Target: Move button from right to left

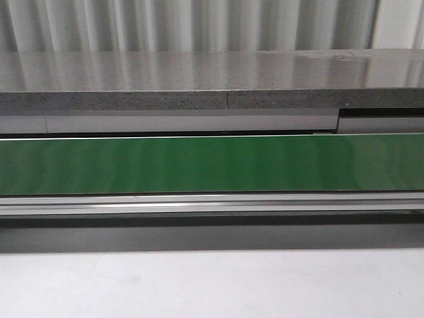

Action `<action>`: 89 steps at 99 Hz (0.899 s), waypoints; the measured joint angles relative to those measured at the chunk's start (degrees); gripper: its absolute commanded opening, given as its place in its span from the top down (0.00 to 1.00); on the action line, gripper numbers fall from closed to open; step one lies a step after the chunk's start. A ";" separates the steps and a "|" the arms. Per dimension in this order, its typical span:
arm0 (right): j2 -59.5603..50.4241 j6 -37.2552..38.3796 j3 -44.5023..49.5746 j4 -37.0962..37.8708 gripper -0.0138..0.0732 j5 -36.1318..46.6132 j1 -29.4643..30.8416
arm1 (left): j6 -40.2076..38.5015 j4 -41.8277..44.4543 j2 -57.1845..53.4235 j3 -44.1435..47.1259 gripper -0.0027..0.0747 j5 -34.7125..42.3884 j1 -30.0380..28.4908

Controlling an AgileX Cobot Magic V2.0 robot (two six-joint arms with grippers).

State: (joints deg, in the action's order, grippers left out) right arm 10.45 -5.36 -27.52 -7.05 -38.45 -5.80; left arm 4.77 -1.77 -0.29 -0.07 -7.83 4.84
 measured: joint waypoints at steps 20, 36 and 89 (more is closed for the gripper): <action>0.00 0.00 0.00 0.00 0.92 0.00 0.00 | 0.00 0.00 0.00 0.00 0.99 -0.80 0.00; 0.00 0.00 0.00 0.00 0.92 0.00 0.00 | 0.00 0.00 0.00 0.00 0.99 -0.80 0.00; 0.00 0.00 0.00 0.00 0.92 0.00 0.00 | 0.00 0.00 0.00 0.00 0.99 -0.80 0.00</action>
State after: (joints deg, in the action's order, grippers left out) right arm 10.45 -5.36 -27.52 -7.05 -38.45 -5.80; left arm 4.77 -1.77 -0.29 -0.07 -8.63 4.84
